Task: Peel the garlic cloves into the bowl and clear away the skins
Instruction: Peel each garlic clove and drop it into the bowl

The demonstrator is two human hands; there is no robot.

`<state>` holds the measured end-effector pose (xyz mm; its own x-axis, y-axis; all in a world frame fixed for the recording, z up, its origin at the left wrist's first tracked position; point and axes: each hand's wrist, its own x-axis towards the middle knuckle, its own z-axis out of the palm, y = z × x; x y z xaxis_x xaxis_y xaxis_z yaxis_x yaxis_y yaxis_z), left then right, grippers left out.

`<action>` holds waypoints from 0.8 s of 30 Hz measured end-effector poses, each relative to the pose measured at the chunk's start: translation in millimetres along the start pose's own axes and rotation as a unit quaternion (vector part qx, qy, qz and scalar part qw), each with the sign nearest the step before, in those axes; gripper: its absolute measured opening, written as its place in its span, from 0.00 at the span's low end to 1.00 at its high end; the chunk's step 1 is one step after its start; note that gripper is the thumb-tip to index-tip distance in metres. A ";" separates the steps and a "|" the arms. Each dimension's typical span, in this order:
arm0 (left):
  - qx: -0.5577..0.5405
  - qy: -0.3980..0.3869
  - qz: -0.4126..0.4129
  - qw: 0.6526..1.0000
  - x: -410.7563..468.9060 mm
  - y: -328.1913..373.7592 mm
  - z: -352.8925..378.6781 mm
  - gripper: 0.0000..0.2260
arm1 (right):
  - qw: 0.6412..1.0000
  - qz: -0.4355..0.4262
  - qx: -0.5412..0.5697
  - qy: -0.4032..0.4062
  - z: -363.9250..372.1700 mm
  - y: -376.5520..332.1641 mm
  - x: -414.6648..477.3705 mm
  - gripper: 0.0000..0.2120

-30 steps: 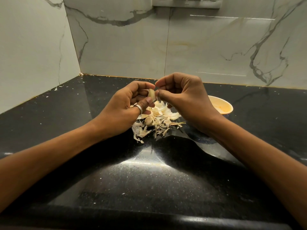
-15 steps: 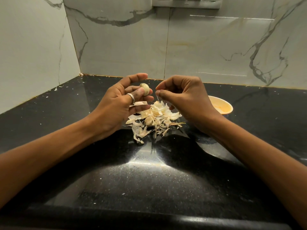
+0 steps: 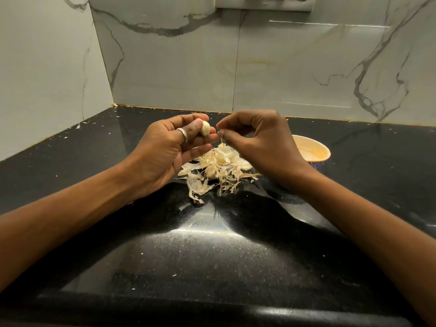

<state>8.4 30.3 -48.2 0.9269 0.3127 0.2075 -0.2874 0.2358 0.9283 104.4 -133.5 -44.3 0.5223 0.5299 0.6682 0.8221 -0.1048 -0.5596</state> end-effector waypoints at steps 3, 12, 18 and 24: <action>-0.010 0.013 -0.009 1.000 -0.4 0.4 1.4 0.11 | 0.998 -0.049 -0.041 0.006 3.7 -2.2 -1.1 0.04; -0.058 0.029 -0.018 0.998 0.4 1.0 2.4 0.15 | 0.992 -0.088 -0.091 0.032 11.3 -4.1 -1.4 0.05; -0.087 0.029 -0.020 0.996 0.0 0.0 3.3 0.15 | 0.992 -0.079 -0.094 0.038 12.1 -5.2 -1.3 0.05; -0.112 0.035 -0.036 0.992 -1.6 0.3 3.8 0.13 | 0.990 -0.088 -0.102 0.040 15.2 -4.8 -3.5 0.06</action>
<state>7.7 26.4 -47.1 0.9300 0.3490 0.1149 -0.2757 0.4561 0.8462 95.2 -122.1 -51.3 0.3761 0.4873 0.7881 0.9265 -0.1883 -0.3257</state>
